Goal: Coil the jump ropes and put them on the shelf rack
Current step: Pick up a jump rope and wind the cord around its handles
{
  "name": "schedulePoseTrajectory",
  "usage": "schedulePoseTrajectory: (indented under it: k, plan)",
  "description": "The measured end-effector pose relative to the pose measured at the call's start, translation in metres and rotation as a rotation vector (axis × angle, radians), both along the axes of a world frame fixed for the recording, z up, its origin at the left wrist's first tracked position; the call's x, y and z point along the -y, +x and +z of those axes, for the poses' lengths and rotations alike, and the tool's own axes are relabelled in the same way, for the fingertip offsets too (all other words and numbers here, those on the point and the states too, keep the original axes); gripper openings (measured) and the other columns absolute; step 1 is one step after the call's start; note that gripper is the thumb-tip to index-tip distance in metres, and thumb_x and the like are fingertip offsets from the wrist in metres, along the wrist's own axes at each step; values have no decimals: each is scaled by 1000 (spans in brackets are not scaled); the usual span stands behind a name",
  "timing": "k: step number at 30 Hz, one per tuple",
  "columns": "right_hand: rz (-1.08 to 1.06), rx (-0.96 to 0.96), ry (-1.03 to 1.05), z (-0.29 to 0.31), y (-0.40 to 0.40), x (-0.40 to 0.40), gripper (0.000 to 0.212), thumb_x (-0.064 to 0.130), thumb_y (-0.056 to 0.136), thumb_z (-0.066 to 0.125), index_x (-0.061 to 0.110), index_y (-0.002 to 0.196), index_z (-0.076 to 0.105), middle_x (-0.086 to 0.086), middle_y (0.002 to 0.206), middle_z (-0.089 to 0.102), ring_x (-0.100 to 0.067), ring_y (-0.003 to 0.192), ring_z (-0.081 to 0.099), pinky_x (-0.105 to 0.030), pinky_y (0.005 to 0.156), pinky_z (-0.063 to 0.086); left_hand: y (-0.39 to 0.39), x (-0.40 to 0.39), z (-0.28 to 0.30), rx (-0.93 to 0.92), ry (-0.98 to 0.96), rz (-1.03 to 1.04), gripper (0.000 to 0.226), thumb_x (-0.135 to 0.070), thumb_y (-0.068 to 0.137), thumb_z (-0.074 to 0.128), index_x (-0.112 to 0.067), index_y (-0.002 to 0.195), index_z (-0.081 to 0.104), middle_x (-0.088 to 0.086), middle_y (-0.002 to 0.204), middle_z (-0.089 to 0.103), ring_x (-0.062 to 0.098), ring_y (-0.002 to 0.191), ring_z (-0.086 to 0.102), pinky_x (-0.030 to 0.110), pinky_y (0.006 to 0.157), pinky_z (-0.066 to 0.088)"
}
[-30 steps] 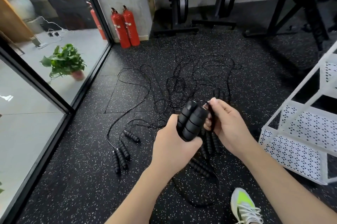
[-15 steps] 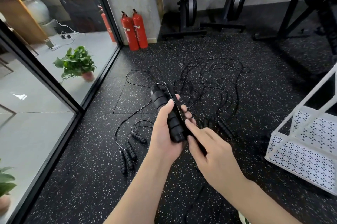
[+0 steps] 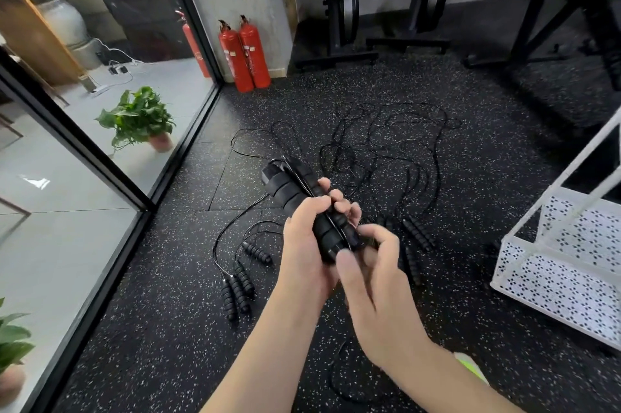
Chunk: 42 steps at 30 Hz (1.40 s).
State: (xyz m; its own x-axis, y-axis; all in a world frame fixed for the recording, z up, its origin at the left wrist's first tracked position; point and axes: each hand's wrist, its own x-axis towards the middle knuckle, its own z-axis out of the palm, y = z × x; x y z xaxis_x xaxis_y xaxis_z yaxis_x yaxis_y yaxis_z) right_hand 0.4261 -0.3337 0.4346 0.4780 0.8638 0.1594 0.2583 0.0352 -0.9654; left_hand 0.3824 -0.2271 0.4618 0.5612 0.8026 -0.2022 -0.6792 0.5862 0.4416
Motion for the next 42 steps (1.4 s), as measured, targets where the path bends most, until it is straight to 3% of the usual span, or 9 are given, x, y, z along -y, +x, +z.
schedulePoseTrajectory:
  k: [8,11,16,19,22,26,30,38,42]
  plan:
    - [-192,-559,-152,19,14,-25,57,61,102,34,28,91,80,6,82,78,-11,80,72,-33,73,51,11,41,7,-556,445,220,19,-1,102,54,-7,120,55,6,113,76,20,115,70,41,104,50]
    - [-194,-655,-84,23,16,-27,45,46,105,44,27,89,81,-4,90,79,-22,92,75,-46,88,56,15,45,5,-548,459,237,24,2,103,53,-1,126,55,2,121,74,15,118,67,29,100,50]
    - [-192,-793,-42,22,23,-31,37,39,102,53,13,96,78,-14,96,77,-35,94,73,-53,84,56,15,44,2,-516,453,186,25,-8,98,63,-11,123,59,4,128,71,20,124,65,48,113,44]
    - [-233,-612,-63,20,38,-32,44,47,99,56,11,78,70,2,61,57,-22,55,51,-35,51,38,7,36,7,-537,419,163,56,-27,71,82,-17,122,62,4,125,72,23,119,67,54,111,46]
    - [-307,-175,-127,22,65,-26,54,53,99,53,8,69,57,8,51,43,-13,50,40,-31,52,34,-16,26,11,-671,501,248,103,-31,58,89,-35,147,37,2,138,60,14,126,61,50,114,43]
    - [-331,214,-175,21,89,-22,48,48,99,53,15,65,54,5,52,53,-10,50,48,-22,52,38,-47,14,14,-1148,1222,458,116,-47,59,97,-30,152,29,-6,156,37,14,148,35,46,124,26]
    - [-239,255,-200,19,86,-23,46,48,98,55,18,63,53,5,51,53,-7,48,46,-19,49,37,-41,9,2,-1687,1796,133,91,-62,61,84,-37,141,48,-8,148,49,19,145,36,56,124,8]
    - [-22,-230,-156,9,85,-26,52,51,107,35,18,77,62,9,62,53,-7,55,45,-24,55,35,-30,9,-1,-1739,1373,-54,32,-31,85,64,-39,113,50,-14,94,62,18,85,58,32,70,41]
    - [-66,226,-89,-6,74,-22,34,40,108,29,37,82,51,10,61,52,-6,51,41,-25,51,32,-23,5,2,-1700,1184,40,29,-25,88,62,-35,113,51,-11,93,63,22,83,59,37,74,49]
